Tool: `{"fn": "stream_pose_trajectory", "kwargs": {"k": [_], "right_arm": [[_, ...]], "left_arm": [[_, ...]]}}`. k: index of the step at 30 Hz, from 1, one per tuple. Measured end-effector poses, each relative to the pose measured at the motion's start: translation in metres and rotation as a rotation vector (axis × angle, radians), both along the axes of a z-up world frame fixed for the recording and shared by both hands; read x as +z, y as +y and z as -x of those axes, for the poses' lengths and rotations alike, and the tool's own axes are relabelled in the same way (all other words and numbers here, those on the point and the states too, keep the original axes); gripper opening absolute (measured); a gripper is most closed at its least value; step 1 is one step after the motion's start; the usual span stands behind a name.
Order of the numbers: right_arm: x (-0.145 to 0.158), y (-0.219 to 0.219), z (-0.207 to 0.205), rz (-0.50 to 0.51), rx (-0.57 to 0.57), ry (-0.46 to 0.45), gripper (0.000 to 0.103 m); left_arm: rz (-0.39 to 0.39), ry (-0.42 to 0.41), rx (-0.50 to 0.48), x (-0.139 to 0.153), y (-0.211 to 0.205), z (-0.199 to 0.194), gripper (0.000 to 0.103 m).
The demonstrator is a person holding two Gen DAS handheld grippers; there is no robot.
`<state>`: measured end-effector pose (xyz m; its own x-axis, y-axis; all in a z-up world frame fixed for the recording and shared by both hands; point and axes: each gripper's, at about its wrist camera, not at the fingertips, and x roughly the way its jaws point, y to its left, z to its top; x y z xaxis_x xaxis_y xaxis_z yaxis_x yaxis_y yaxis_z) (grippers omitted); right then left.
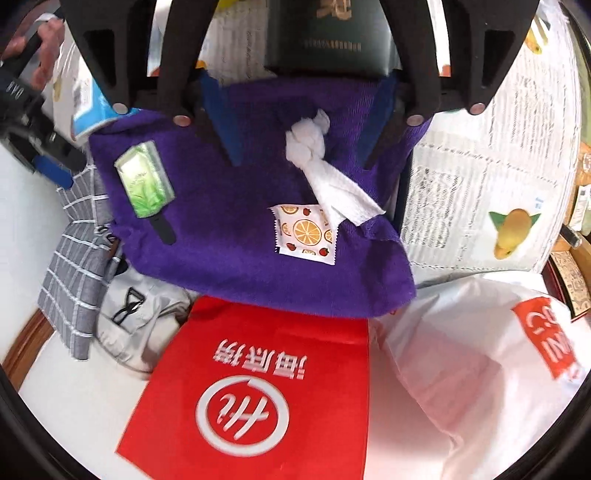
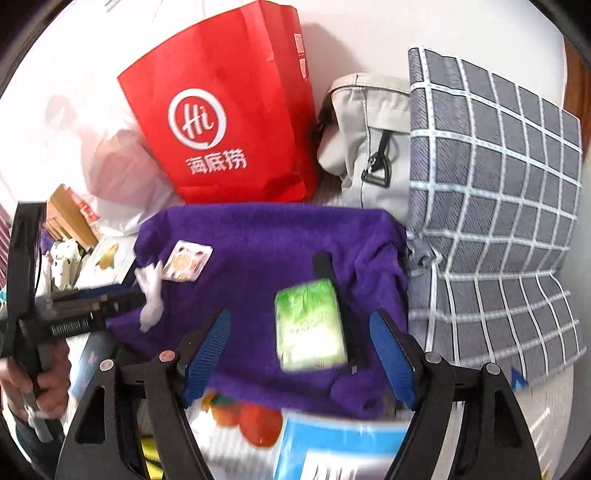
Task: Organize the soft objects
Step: 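Move both grippers back over the bed toward the remaining items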
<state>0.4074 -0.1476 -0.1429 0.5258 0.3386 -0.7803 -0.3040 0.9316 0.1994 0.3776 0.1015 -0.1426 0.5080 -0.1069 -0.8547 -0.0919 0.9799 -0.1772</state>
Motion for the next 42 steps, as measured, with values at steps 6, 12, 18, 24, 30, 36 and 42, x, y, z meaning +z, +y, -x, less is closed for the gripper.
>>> {"fn": "stream_pose_trajectory", "kwargs": {"k": [6, 12, 18, 24, 30, 36, 42], "right_arm": [[0.002, -0.008, 0.049, -0.023, 0.028, 0.027, 0.076], [0.000, 0.000, 0.113, 0.011, 0.103, 0.029, 0.056], [-0.006, 0.003, 0.177, 0.022, 0.182, 0.018, 0.057], [-0.024, 0.017, 0.207, 0.084, 0.217, 0.038, 0.057], [-0.048, 0.028, 0.209, 0.192, 0.224, 0.058, 0.008], [-0.022, 0.013, 0.231, 0.115, 0.204, -0.009, 0.008], [0.004, -0.021, 0.256, -0.085, 0.181, -0.004, 0.008]], "left_arm": [[0.018, -0.010, 0.011, 0.015, 0.001, 0.036, 0.066], [0.042, -0.018, 0.023, 0.024, 0.003, 0.077, 0.066], [0.061, -0.030, 0.031, 0.026, 0.004, 0.115, 0.066], [0.079, -0.022, 0.031, 0.023, 0.002, 0.140, 0.066], [0.071, -0.012, 0.031, 0.018, 0.006, 0.160, 0.066], [0.084, -0.009, 0.055, 0.019, 0.010, 0.175, 0.066], [0.075, -0.009, 0.054, 0.023, 0.002, 0.192, 0.066]]}}
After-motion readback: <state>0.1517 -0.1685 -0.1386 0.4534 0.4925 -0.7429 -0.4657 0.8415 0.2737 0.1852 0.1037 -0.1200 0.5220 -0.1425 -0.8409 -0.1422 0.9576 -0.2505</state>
